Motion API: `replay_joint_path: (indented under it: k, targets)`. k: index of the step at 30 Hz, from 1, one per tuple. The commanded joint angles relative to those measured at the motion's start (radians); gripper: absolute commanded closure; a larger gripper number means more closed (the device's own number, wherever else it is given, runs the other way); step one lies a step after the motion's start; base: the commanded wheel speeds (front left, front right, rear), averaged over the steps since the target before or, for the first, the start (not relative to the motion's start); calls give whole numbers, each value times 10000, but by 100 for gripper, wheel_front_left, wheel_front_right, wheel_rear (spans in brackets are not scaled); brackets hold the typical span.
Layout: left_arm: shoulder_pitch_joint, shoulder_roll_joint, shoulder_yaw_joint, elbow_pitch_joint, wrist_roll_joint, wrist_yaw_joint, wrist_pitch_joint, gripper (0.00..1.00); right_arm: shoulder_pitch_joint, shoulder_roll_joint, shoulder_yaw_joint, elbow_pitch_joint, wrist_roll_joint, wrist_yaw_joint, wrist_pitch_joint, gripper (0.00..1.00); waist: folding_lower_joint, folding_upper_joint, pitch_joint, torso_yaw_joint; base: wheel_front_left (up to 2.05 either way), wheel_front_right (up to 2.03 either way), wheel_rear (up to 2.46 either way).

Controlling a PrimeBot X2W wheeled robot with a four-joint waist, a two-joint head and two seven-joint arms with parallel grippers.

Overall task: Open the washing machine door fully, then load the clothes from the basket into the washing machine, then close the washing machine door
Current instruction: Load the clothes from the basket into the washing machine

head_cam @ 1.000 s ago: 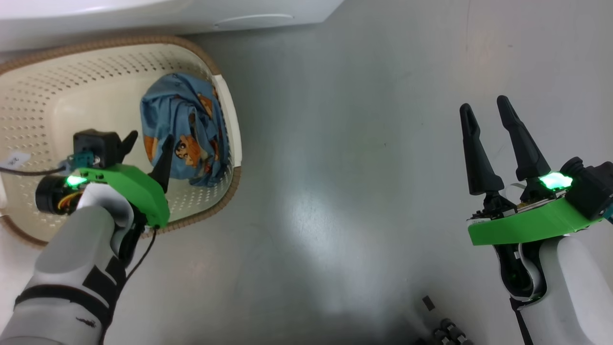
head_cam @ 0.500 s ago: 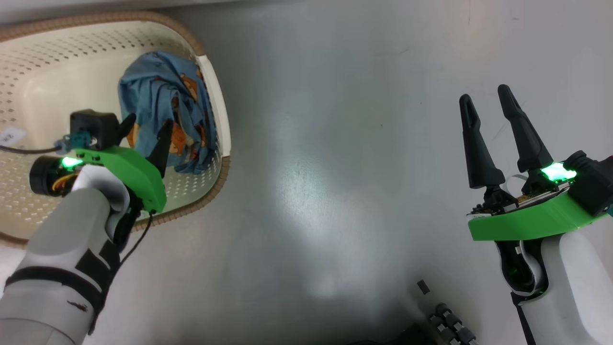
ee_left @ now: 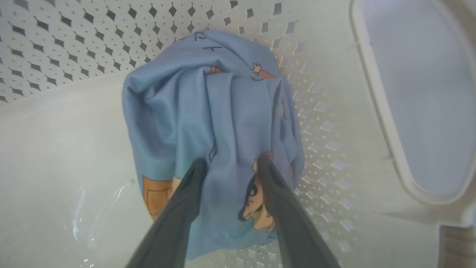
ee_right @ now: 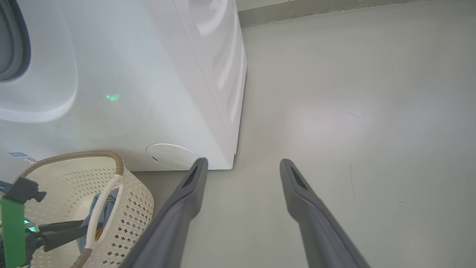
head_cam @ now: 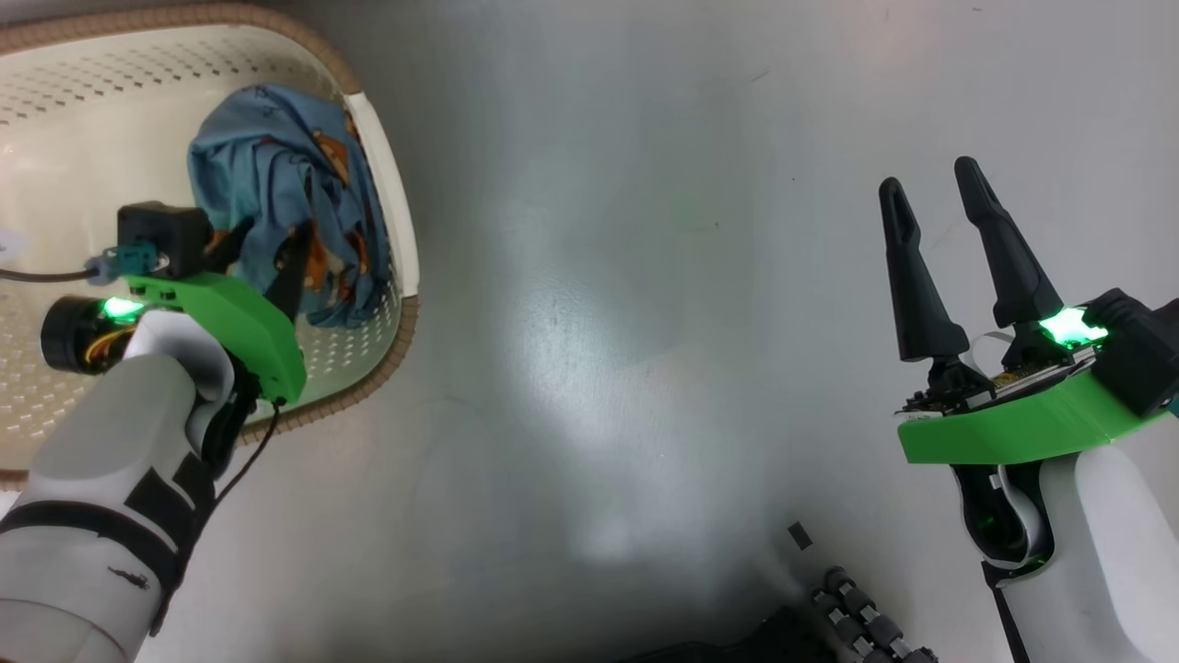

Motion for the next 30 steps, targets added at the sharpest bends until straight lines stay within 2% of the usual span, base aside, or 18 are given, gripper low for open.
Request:
replay_joint_path:
  k: [1,9,12,18,30]
  targets:
    - [-26,394,-73,-99,-421,-15,-54,100,315,-58,212,-223,-90,16,-48,0,0,-1,-13,-46,0,0,0]
    - [-124,418,-683,-295,-1347,-15,-58,100,295,-64,136,-175,-98,16,-48,0,0,-1,-213,24,0,0,0]
    - [-191,459,-410,-352,-1541,-15,-61,100,301,-53,51,-169,-89,16,-48,0,0,-1,-420,149,0,0,0]
    - [284,460,924,-609,-1378,-15,-63,100,225,10,41,-2,-66,16,-48,0,0,-1,-1146,438,0,0,0]
    - [2187,189,4076,-2123,513,-15,-64,100,622,-66,-240,588,47,16,-48,0,0,-1,-3182,1040,0,0,0]
